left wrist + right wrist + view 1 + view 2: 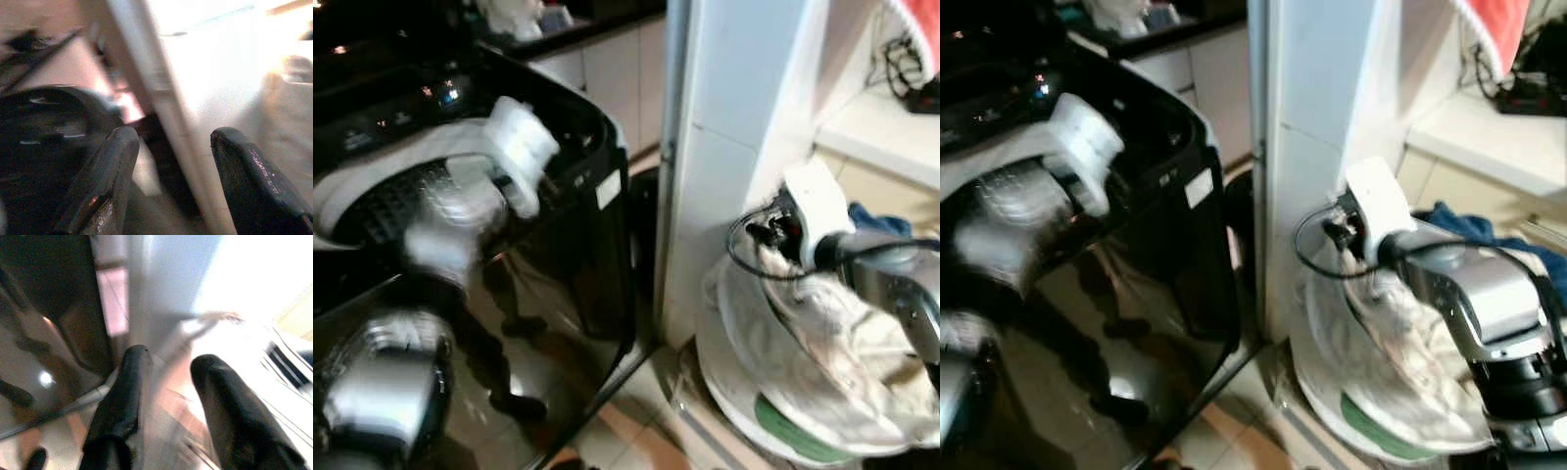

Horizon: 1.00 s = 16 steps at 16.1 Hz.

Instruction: Clothes washing

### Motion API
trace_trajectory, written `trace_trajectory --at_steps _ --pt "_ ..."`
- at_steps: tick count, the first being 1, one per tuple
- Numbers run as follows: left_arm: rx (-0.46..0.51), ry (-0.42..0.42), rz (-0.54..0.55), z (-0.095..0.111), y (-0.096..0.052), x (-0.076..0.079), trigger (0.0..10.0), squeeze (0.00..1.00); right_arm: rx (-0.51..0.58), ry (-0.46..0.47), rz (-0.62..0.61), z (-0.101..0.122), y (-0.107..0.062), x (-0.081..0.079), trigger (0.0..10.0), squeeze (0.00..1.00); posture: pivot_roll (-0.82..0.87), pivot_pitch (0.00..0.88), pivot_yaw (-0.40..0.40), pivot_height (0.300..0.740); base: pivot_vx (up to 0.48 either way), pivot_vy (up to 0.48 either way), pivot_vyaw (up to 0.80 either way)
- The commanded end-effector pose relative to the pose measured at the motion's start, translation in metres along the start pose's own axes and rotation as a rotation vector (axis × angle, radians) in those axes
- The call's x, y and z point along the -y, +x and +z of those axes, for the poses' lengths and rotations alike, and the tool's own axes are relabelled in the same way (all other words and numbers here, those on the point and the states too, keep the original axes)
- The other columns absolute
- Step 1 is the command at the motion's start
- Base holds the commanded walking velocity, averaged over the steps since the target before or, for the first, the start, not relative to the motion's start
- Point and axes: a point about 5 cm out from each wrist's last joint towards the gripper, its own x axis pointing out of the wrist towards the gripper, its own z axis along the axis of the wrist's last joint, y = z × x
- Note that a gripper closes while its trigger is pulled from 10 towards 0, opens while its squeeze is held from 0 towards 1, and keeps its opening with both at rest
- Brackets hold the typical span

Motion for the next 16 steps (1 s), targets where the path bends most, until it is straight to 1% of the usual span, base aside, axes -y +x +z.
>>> trace_trajectory --at_steps 1,2,3,4,5,6,7,9,11,12,13,14,15,16 --pt "0.07 0.016 -0.034 0.02 -0.002 0.001 10.0 0.0 0.0 -0.03 -0.012 0.0 -0.001 0.005 10.0 1.0 -0.1 0.0 0.106 0.74 0.0 0.0 0.0" --pt "0.083 -0.003 -0.077 0.02 -0.003 0.009 10.0 0.0 -0.026 -0.045 -0.006 -0.004 -0.001 0.007 10.0 1.0 -0.1 0.0 0.103 0.74 0.0 0.0 0.0" --pt "0.084 -0.019 -0.144 0.019 -0.005 0.02 10.0 0.0 -0.063 -0.087 0.008 -0.01 -0.003 0.009 10.0 1.0 -0.1 0.0 0.098 0.74 0.0 0.0 0.0" --pt "0.083 -0.038 -0.264 0.018 -0.013 0.037 10.0 0.0 -0.12 -0.171 0.02 -0.017 -0.008 0.014 10.0 1.0 -0.1 0.0 0.096 0.74 0.0 0.0 0.0" --pt "0.086 -0.049 -0.312 0.019 -0.017 0.044 10.0 0.0 -0.138 -0.202 0.016 -0.019 -0.011 0.018 10.0 1.0 -0.1 0.0 0.096 0.74 0.0 0.0 0.0" --pt "0.096 -0.078 -0.367 0.021 -0.024 0.055 10.0 0.0 -0.164 -0.254 0.006 -0.02 -0.018 0.024 10.0 1.0 -0.1 0.0 0.099 0.74 0.0 0.0 0.0" --pt "0.097 -0.109 -0.403 0.023 -0.028 0.065 10.0 0.0 -0.188 -0.287 0.018 -0.019 -0.025 0.027 10.0 1.0 -0.1 0.0 0.101 0.74 0.0 0.0 0.0" --pt "0.091 -0.129 -0.428 0.024 -0.031 0.073 10.0 0.0 -0.224 -0.323 0.032 -0.022 -0.032 0.029 10.0 1.0 -0.1 0.0 0.102 0.74 0.0 0.0 0.0" --pt "0.078 -0.139 -0.447 0.025 -0.034 0.078 10.0 0.0 -0.233 -0.282 0.051 -0.026 -0.031 0.027 10.0 1.0 -0.1 0.0 0.104 0.74 0.0 0.0 0.0" --pt "0.074 -0.142 -0.449 0.025 -0.035 0.079 10.0 0.0 -0.237 -0.275 0.055 -0.028 -0.031 0.026 10.0 1.0 -0.1 0.0 0.102 0.74 0.0 0.0 0.0" --pt "0.071 -0.147 -0.452 0.028 -0.037 0.081 10.0 0.0 -0.199 -0.154 0.057 -0.025 -0.032 0.024 10.0 0.37 -0.1 0.0 0.1 0.74 0.0 0.0 0.0" --pt "0.075 -0.155 -0.455 0.03 -0.038 0.081 10.0 0.0 -0.207 -0.098 0.019 -0.023 -0.035 0.026 10.0 0.25 -0.09 0.0 0.095 0.74 0.0 0.0 0.0" --pt "0.076 -0.156 -0.46 0.031 -0.04 0.082 10.0 0.0 -0.231 -0.059 -0.015 -0.027 -0.039 0.027 10.0 0.0 -0.09 0.0 0.095 0.74 0.0 0.0 0.0" --pt "0.076 -0.157 -0.461 0.031 -0.041 0.083 10.0 0.0 -0.233 -0.041 -0.017 -0.028 -0.04 0.026 10.0 0.0 -0.1 0.0 0.096 0.74 0.0 0.0 0.0"
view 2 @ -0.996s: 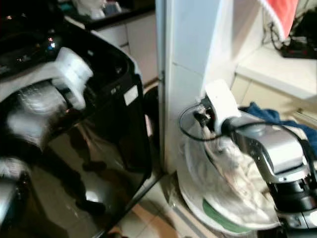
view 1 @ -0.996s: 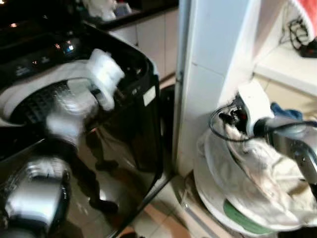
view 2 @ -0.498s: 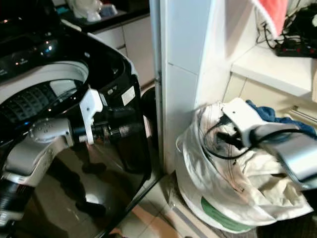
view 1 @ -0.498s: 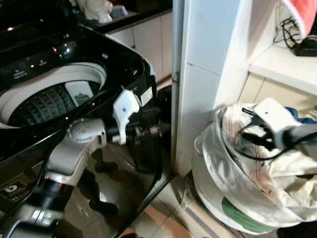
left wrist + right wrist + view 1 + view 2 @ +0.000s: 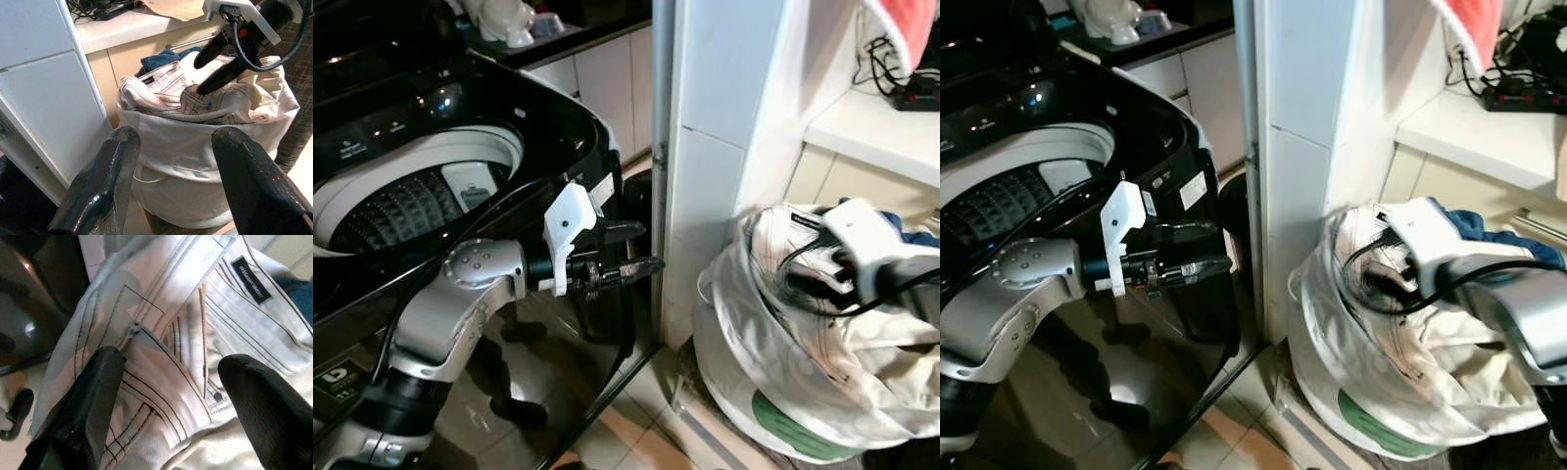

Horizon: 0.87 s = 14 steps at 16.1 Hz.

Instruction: Clothes washing

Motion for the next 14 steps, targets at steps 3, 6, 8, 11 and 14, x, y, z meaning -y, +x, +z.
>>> trace_trajectory --at_steps 3,6,8,11,14 --pt "-0.005 -0.025 -0.008 0.0 -0.005 0.008 10.0 0.0 -0.039 0.105 0.02 -0.009 -0.01 -0.012 10.0 0.0 -0.1 0.0 0.099 0.74 0.0 0.0 0.0" --pt "0.006 -0.048 -0.039 0.001 -0.002 0.016 10.0 0.0 -0.059 0.159 0.065 -0.015 -0.005 -0.024 10.0 0.0 -0.1 0.0 0.097 0.74 0.0 0.0 0.0" --pt "0.033 -0.079 -0.07 0.003 0.001 0.023 10.0 0.0 -0.074 0.188 0.066 -0.019 -0.001 -0.028 4.3 0.0 -0.1 0.0 0.096 0.74 0.0 0.0 0.0" --pt "0.045 -0.103 -0.082 0.004 0.001 0.027 10.0 0.0 -0.082 0.214 0.056 -0.019 -0.001 -0.028 0.0 0.0 -0.1 0.0 0.095 0.74 0.0 0.0 0.0" --pt "0.042 -0.113 -0.086 0.003 0.002 0.03 10.0 0.0 -0.093 0.223 0.042 -0.024 0.002 -0.027 0.0 0.0 -0.1 0.0 0.096 0.74 0.0 0.0 0.0"
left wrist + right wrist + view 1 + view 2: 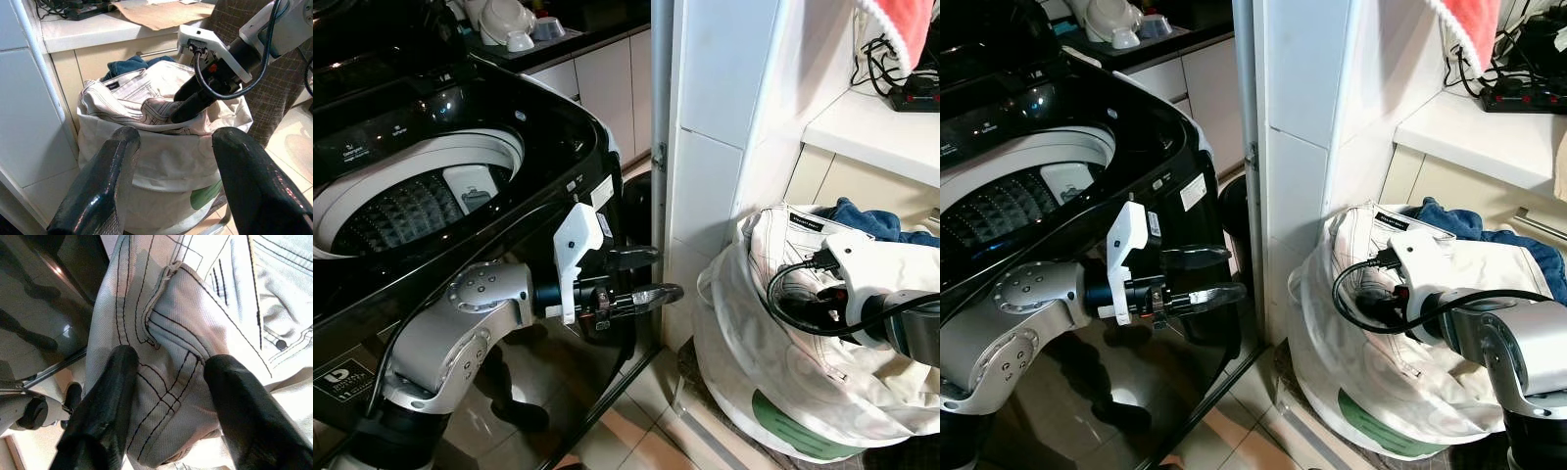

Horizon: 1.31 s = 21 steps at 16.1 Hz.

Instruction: Clothes washing

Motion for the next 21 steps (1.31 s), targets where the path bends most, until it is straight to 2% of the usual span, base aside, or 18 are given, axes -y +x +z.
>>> trace_trajectory --at_steps 1,8,17,18,21 --pt "0.001 -0.002 -0.007 0.002 -0.001 0.002 10.0 0.0 -0.009 0.01 -0.009 -0.002 0.001 0.001 0.0 0.0 -0.1 0.0 0.097 0.74 0.0 0.0 0.0" --pt "-0.014 -0.005 -0.01 0.001 0.0 0.003 10.0 0.0 -0.027 0.009 -0.027 -0.007 0.0 0.005 0.0 0.0 -0.1 0.0 0.1 0.74 0.0 0.0 0.0" --pt "-0.015 -0.021 -0.002 -0.002 0.0 0.002 10.0 0.0 0.024 0.021 0.0 0.0 -0.002 0.004 0.0 0.0 -0.11 0.0 0.101 0.74 0.0 0.0 0.0" --pt "-0.014 -0.022 -0.001 -0.001 0.0 0.002 10.0 0.0 0.037 0.025 0.004 0.001 -0.004 0.005 0.0 0.0 -0.11 0.0 0.104 0.74 0.0 0.0 0.0" --pt "0.012 -0.011 0.028 0.001 0.0 -0.001 10.0 0.0 0.19 0.084 0.097 0.024 -0.023 0.007 0.0 0.0 -0.11 0.0 0.113 0.74 0.0 0.0 0.0"
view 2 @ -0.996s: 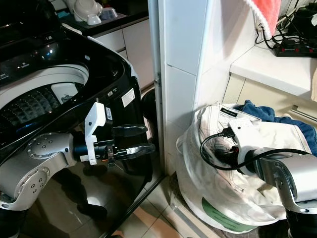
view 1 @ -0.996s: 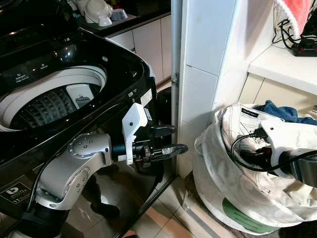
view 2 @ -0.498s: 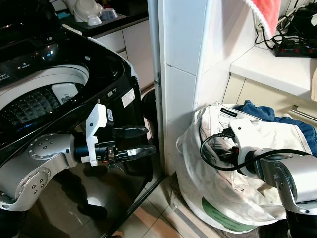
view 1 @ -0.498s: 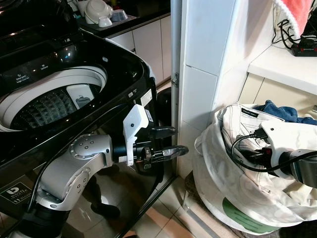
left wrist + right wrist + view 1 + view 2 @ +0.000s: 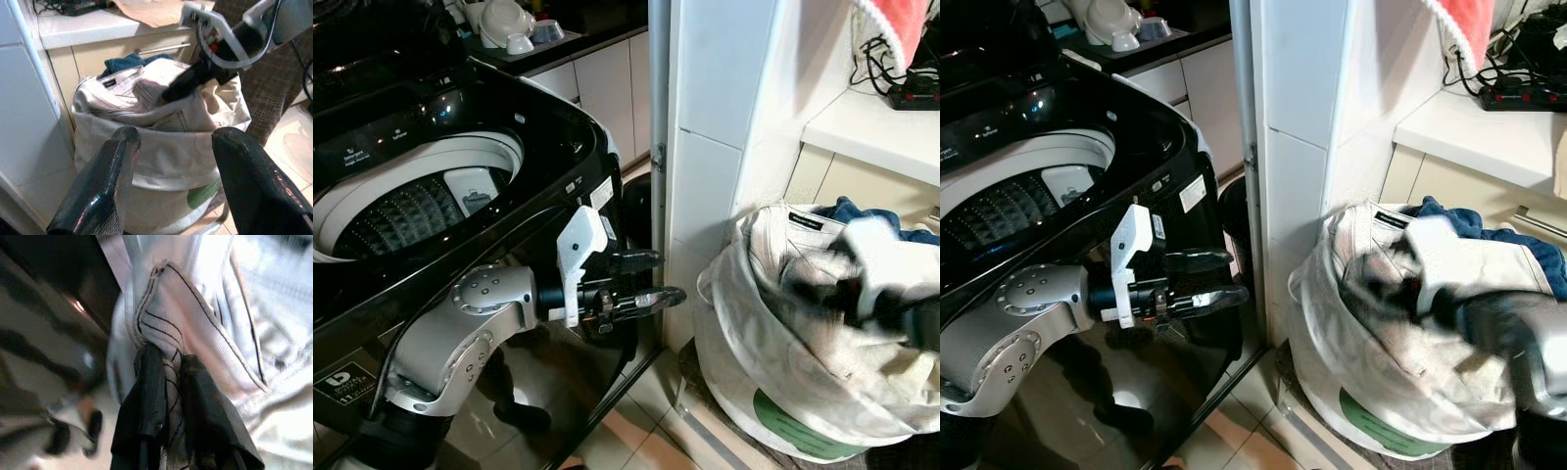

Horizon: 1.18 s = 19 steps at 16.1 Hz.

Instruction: Clothes washing

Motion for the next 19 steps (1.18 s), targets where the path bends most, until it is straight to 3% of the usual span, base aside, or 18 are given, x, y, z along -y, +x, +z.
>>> trace_trajectory --at_steps 1,2,3,4,5,7,9,13,16,17,18,19 --pt "0.049 0.02 0.064 0.009 -0.002 -0.007 10.0 0.0 0.173 0.015 0.101 0.031 -0.019 -0.007 0.0 0.0 -0.12 0.0 0.12 0.74 0.0 0.0 0.0" --pt "0.104 0.016 0.117 0.017 0.002 -0.013 10.0 0.0 0.311 0.054 0.21 0.056 -0.034 -0.012 0.0 0.0 -0.13 0.0 0.126 0.74 0.0 0.0 0.0" --pt "0.136 0.022 0.147 0.021 0.004 -0.016 10.0 0.0 0.363 0.068 0.259 0.068 -0.041 -0.015 0.0 0.0 -0.13 0.0 0.127 0.74 0.0 0.0 0.0" --pt "0.228 0.065 0.225 0.036 0.01 -0.024 10.0 0.0 0.449 0.085 0.372 0.086 -0.05 -0.021 0.0 0.0 -0.13 0.0 0.124 0.74 0.0 0.0 0.0" --pt "0.339 0.101 0.293 0.053 0.018 -0.03 10.0 1.0 0.505 0.085 0.484 0.1 -0.055 -0.029 0.0 0.0 -0.14 0.0 0.121 0.74 0.0 0.0 0.0" --pt "0.421 0.105 0.3 0.066 0.025 -0.029 10.0 1.0 0.544 0.097 0.558 0.11 -0.057 -0.036 0.0 0.0 -0.14 0.0 0.119 0.74 0.0 0.0 0.0" --pt "0.506 0.146 0.354 0.085 0.04 -0.029 10.0 1.0 0.642 0.126 0.781 0.139 -0.065 -0.059 0.0 0.0 -0.14 0.0 0.103 0.74 0.0 0.0 0.0" --pt "0.535 0.167 0.336 0.09 0.053 -0.026 10.0 1.0 0.684 0.142 1.057 0.16 -0.073 -0.082 0.0 0.0 -0.13 0.0 0.088 0.74 0.0 0.0 0.0" --pt "0.605 0.084 0.217 0.093 0.058 -0.012 10.0 1.0 0.651 0.14 1.077 0.161 -0.072 -0.084 0.0 0.0 -0.13 0.0 0.087 0.74 0.0 0.0 0.0" --pt "0.659 0.003 0.153 0.095 0.057 -0.006 10.0 1.0 0.635 0.137 1.062 0.16 -0.071 -0.084 0.0 0.0 -0.12 0.0 0.087 0.74 0.0 0.0 0.0" --pt "0.709 -0.079 0.096 0.096 0.055 -0.002 10.0 0.95 0.622 0.145 1.05 0.158 -0.069 -0.083 0.0 0.0 -0.12 0.0 0.088 0.74 0.0 0.0 0.0" --pt "0.72 -0.136 0.051 0.094 0.054 0.001 10.0 0.83 0.616 0.152 1.045 0.157 -0.067 -0.084 0.0 0.0 -0.12 0.0 0.089 0.74 0.0 0.0 0.0"
